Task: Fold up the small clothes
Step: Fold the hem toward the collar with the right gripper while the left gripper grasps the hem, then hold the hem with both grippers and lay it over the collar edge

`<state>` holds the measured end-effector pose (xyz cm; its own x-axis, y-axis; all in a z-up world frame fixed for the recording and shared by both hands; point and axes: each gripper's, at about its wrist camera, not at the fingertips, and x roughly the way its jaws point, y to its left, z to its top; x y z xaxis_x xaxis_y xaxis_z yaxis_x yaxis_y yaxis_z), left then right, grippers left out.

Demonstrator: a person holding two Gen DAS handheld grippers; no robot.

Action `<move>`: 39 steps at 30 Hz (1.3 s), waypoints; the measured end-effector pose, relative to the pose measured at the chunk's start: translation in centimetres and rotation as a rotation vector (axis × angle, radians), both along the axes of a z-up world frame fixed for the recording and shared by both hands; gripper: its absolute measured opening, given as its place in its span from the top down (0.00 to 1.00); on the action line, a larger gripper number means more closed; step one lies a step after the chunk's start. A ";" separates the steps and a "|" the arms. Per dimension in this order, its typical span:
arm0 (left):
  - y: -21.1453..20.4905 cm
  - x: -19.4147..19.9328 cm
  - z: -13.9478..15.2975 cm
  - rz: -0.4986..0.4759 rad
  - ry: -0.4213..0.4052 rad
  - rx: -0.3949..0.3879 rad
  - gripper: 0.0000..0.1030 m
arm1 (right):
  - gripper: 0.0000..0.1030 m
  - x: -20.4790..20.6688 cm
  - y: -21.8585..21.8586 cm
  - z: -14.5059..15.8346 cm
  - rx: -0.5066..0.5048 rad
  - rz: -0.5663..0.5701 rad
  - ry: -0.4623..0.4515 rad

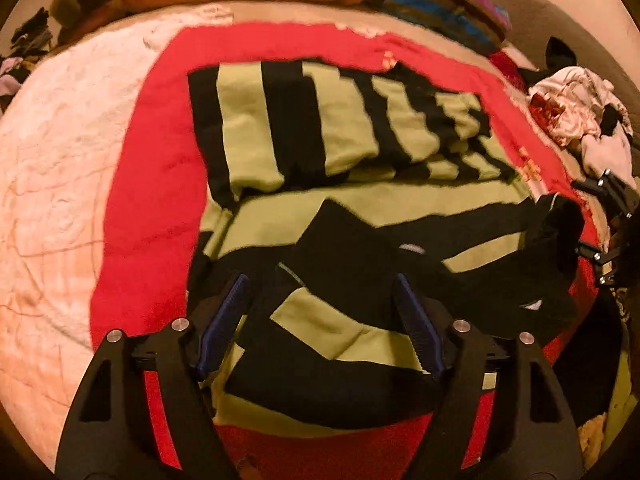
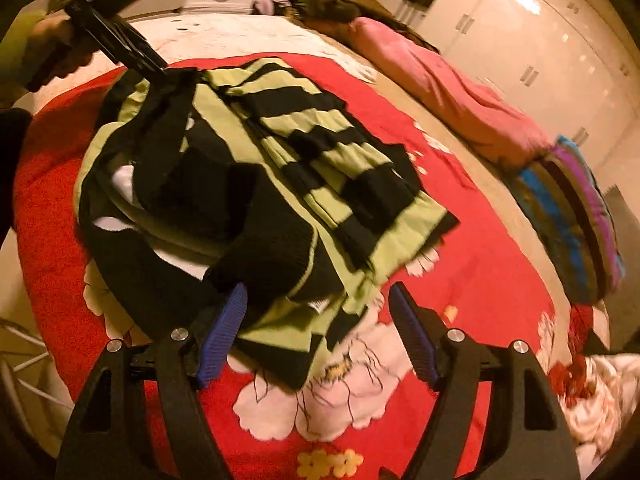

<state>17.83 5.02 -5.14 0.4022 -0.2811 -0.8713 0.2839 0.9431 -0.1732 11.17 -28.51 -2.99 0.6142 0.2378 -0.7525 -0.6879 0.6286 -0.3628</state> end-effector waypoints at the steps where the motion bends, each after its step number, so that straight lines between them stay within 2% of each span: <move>1: 0.1 0.0 -0.4 0.006 0.010 -0.009 0.39 | 0.30 0.2 0.1 0.1 0.004 0.004 0.005; 2: 0.2 0.1 -0.6 0.014 0.018 -0.022 0.44 | 0.30 0.7 0.0 0.3 0.029 0.008 0.023; 3: 0.4 0.0 -0.8 0.023 0.025 -0.041 0.57 | 0.30 1.0 0.0 0.4 0.047 0.011 0.032; 6: 0.4 -0.3 -1.0 0.036 0.019 -0.060 0.70 | 0.30 1.7 0.4 0.2 0.058 0.047 0.070; 7: 0.4 -0.4 -1.0 0.037 0.015 -0.067 0.79 | 0.30 1.8 0.7 0.1 0.049 0.064 0.078; 9: 0.7 -0.6 -0.5 0.047 -0.006 -0.099 0.91 | 0.30 2.1 1.4 -0.3 0.033 0.104 0.113; 10: 0.9 -0.8 -0.1 0.056 -0.024 -0.111 0.93 | 0.30 2.4 1.8 -0.6 0.023 0.120 0.133; 14: 1.3 -1.4 0.8 0.069 -0.054 -0.127 0.94 | 0.30 3.5 2.8 -1.7 0.026 0.147 0.196; 16: 1.1 -1.5 0.4 0.064 -0.050 -0.079 0.94 | 0.35 4.2 3.1 -2.3 0.056 0.145 0.252; 17: 0.9 -1.4 0.1 0.059 -0.044 -0.067 0.93 | 0.49 4.5 3.2 -2.5 0.067 0.140 0.272; 20: 1.1 -0.8 -0.4 0.084 -0.028 -0.080 0.84 | 0.63 4.8 2.8 -2.7 0.123 0.107 0.308; 23: 0.9 -0.5 -0.9 0.102 -0.023 -0.084 0.88 | 0.83 5.1 0.8 -2.1 0.243 0.041 0.338; 24: 0.9 -0.5 -0.9 0.104 -0.029 -0.089 0.93 | 0.83 5.3 -0.2 -1.6 0.302 0.011 0.352; 25: 0.8 -0.7 -0.7 0.108 -0.038 -0.097 0.94 | 0.84 5.5 -1.5 -1.1 0.380 -0.023 0.371; 28: 0.9 -1.4 0.3 0.119 -0.083 -0.111 0.96 | 0.87 5.8 -4.1 0.0 0.517 -0.080 0.391; 32: 2.5 -1.8 3.2 0.182 -0.168 -0.198 0.96 | 0.88 7.1 -7.4 1.7 0.778 -0.182 0.443; 35: 3.6 -0.9 5.5 0.218 -0.220 -0.257 0.96 | 0.88 9.2 -8.9 2.2 0.918 -0.292 0.474; 37: 4.0 0.2 6.5 0.247 -0.242 -0.262 0.96 | 0.88 10.7 -9.4 2.0 0.952 -0.378 0.474; 39: 4.3 1.7 6.6 0.285 -0.240 -0.284 0.96 | 0.87 12.6 -9.6 1.3 0.943 -0.483 0.467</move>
<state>19.53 9.33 1.45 0.6787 -0.3443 -0.6487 0.0843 0.9140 -0.3969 23.73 -38.15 -1.65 0.5031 0.6419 -0.5787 -0.2461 0.7483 0.6160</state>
